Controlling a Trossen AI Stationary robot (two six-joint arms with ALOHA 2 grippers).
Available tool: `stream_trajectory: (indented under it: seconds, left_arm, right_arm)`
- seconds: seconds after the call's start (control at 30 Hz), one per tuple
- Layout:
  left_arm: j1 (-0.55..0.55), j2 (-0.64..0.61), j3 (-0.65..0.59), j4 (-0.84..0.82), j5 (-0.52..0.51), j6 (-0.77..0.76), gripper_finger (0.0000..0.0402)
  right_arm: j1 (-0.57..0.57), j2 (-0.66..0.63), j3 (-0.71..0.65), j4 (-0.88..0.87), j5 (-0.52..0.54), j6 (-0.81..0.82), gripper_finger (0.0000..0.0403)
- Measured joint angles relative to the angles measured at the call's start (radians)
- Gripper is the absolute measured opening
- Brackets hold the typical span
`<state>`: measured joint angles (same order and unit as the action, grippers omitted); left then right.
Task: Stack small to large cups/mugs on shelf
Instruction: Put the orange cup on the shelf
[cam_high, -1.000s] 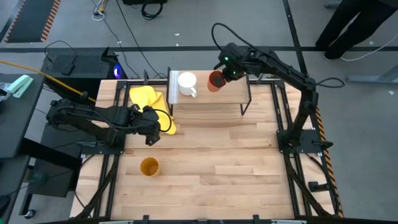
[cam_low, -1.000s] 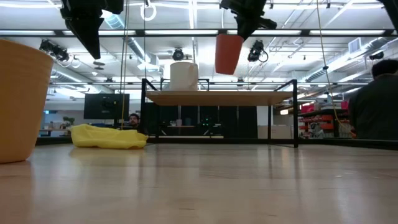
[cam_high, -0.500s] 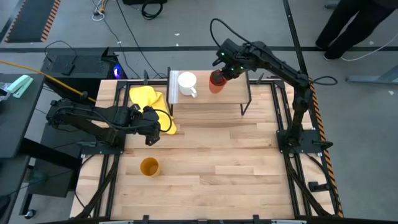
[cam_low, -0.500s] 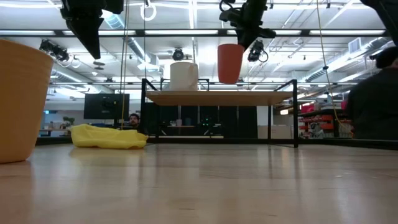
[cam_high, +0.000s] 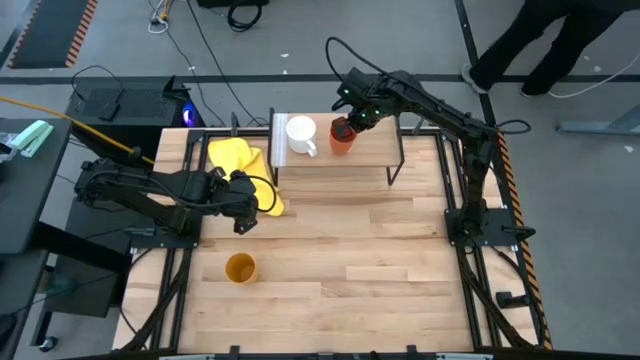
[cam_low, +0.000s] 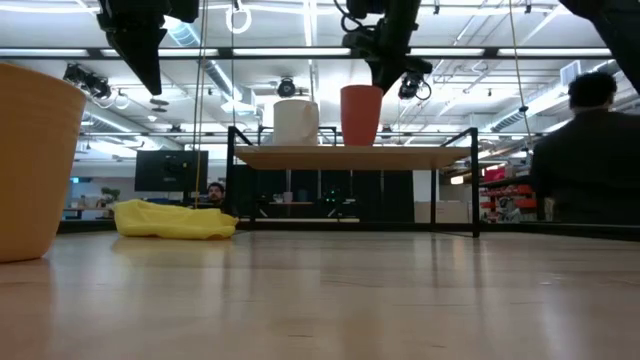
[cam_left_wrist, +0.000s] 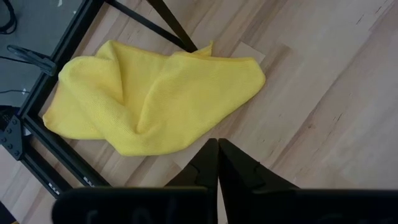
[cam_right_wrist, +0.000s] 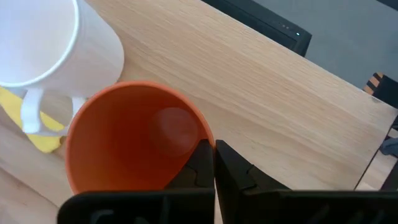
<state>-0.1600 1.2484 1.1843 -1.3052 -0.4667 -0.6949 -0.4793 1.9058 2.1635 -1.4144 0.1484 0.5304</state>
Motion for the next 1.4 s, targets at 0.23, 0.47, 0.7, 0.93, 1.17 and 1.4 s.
stream_trajectory:
  seconds: [0.23, 0.47, 0.7, 0.93, 1.17, 1.4]
  left_arm:
    - [0.000, 0.000, 0.000, 0.000, 0.000, 0.000, 0.0021]
    - [0.000, 0.000, 0.000, 0.000, 0.000, 0.000, 0.0022]
    - [0.000, 0.000, 0.000, 0.000, 0.000, -0.001, 0.0014]
    - [0.000, 0.000, 0.000, 0.000, 0.000, -0.001, 0.0021]
    - [0.000, 0.000, 0.000, 0.000, 0.000, -0.001, 0.0024]
    - [0.000, 0.000, 0.000, 0.000, 0.000, -0.001, 0.0016]
  right_arm:
    - [0.000, -0.002, 0.000, 0.000, 0.001, -0.002, 0.0001]
    - [0.004, -0.002, 0.000, 0.001, 0.008, -0.004, 0.0001]
    - [0.011, -0.002, -0.014, 0.014, 0.019, -0.022, 0.0001]
    - [0.011, -0.002, -0.014, 0.014, 0.023, -0.024, 0.0002]
    - [0.011, -0.002, -0.014, 0.015, 0.023, -0.029, 0.0002]
    - [0.011, -0.002, -0.014, 0.014, 0.023, -0.034, 0.0002]
